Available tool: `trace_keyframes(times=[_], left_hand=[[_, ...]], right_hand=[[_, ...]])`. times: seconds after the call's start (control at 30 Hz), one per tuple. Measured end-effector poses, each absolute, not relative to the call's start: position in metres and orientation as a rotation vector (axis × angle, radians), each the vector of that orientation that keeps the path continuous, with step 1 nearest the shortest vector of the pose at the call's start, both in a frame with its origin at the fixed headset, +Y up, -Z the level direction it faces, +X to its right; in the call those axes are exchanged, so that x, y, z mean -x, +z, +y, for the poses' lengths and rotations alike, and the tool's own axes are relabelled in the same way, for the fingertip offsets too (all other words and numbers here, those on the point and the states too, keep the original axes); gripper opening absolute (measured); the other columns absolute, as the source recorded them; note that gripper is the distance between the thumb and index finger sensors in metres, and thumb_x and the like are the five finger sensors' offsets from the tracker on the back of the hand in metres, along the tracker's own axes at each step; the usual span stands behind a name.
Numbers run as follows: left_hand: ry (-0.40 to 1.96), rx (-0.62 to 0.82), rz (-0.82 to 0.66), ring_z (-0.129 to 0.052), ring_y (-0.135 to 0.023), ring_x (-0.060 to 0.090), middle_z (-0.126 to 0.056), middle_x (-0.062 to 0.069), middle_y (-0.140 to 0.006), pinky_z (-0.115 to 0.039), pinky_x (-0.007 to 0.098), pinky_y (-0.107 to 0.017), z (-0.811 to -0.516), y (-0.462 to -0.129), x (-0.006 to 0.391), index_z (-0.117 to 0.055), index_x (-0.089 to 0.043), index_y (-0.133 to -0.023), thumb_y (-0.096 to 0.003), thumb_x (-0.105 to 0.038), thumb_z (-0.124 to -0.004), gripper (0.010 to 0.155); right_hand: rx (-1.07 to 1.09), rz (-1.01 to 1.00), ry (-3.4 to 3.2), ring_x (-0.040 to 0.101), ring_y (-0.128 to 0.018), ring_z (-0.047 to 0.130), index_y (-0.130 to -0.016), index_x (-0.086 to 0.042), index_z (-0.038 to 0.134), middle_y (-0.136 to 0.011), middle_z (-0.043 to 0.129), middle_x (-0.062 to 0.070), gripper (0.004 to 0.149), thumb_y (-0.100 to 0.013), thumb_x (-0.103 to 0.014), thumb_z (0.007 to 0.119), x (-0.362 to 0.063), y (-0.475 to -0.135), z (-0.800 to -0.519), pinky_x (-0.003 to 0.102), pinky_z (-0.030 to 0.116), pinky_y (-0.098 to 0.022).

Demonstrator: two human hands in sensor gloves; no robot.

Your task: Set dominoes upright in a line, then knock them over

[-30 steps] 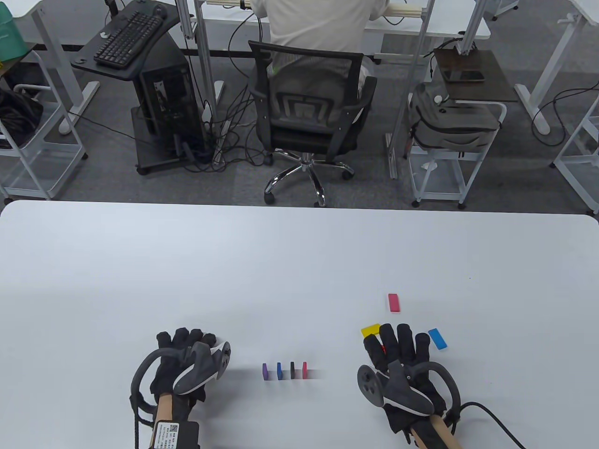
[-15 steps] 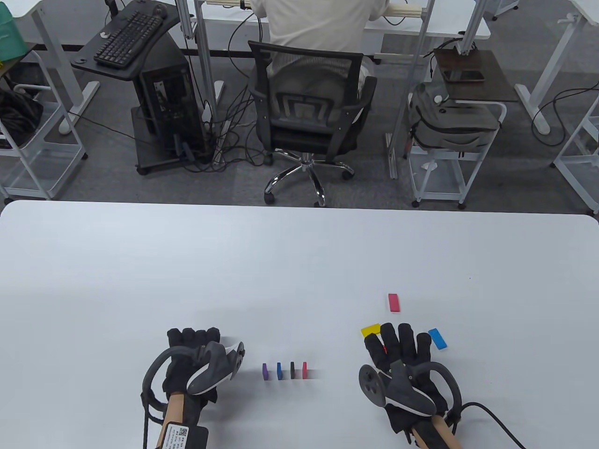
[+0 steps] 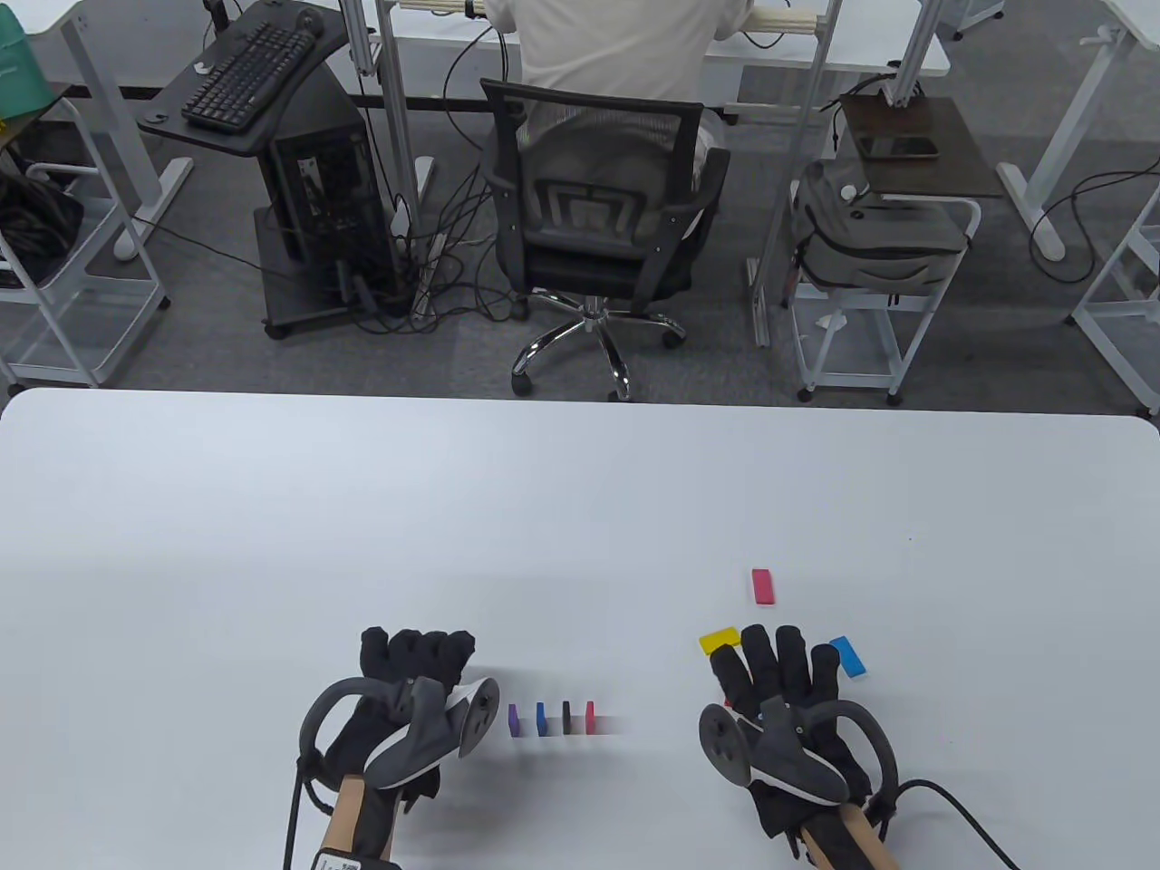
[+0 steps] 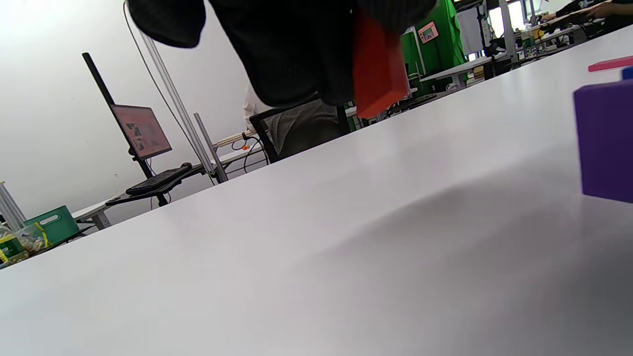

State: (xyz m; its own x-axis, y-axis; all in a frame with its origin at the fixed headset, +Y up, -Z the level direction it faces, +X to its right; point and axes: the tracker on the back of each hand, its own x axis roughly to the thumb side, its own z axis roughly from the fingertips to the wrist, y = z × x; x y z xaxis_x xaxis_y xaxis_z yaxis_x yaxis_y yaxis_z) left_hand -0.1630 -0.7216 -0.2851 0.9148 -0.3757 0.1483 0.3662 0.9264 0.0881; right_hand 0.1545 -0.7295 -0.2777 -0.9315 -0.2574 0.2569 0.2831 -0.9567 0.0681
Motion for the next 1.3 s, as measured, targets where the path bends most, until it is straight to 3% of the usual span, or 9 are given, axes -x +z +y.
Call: trace_keyframes(times=[0.53, 0.8, 1.3], left_hand=[[-0.223, -0.041, -0.215, -0.083, -0.097, 0.009, -0.08, -0.016, -0.102, -0.06, 0.054, -0.078, -0.716, -0.284, 0.162, -0.069, -0.048, -0.086, -0.0454, -0.044, -0.076, 0.042], [-0.29, -0.029, -0.233, -0.082, -0.1, 0.005, -0.083, -0.024, -0.099, -0.059, 0.054, -0.079, -0.731, -0.288, 0.155, -0.059, -0.047, -0.101, -0.043, -0.048, -0.079, 0.062], [-0.245, -0.007, -0.253, -0.086, -0.096, -0.003, -0.085, -0.03, -0.095, -0.06, 0.053, -0.079, -0.74, -0.289, 0.154, -0.059, -0.049, -0.1, -0.0385, -0.053, -0.081, 0.065]], right_hand=[[0.364, -0.155, -2.833, 0.062, -0.105, 0.021, -0.118, -0.015, 0.025, -0.122, 0.021, 0.028, 0.07, -0.063, -0.049, 0.053, -0.154, -0.278, -0.73, 0.076, 0.022, -0.068], [0.366, -0.162, -2.828, 0.062, -0.105, 0.022, -0.118, -0.015, 0.025, -0.122, 0.021, 0.027, 0.07, -0.063, -0.049, 0.053, -0.154, -0.277, -0.73, 0.076, 0.022, -0.068], [0.372, -0.178, -2.812, 0.062, -0.105, 0.021, -0.118, -0.015, 0.025, -0.122, 0.021, 0.028, 0.07, -0.063, -0.049, 0.053, -0.151, -0.277, -0.731, 0.076, 0.021, -0.068]])
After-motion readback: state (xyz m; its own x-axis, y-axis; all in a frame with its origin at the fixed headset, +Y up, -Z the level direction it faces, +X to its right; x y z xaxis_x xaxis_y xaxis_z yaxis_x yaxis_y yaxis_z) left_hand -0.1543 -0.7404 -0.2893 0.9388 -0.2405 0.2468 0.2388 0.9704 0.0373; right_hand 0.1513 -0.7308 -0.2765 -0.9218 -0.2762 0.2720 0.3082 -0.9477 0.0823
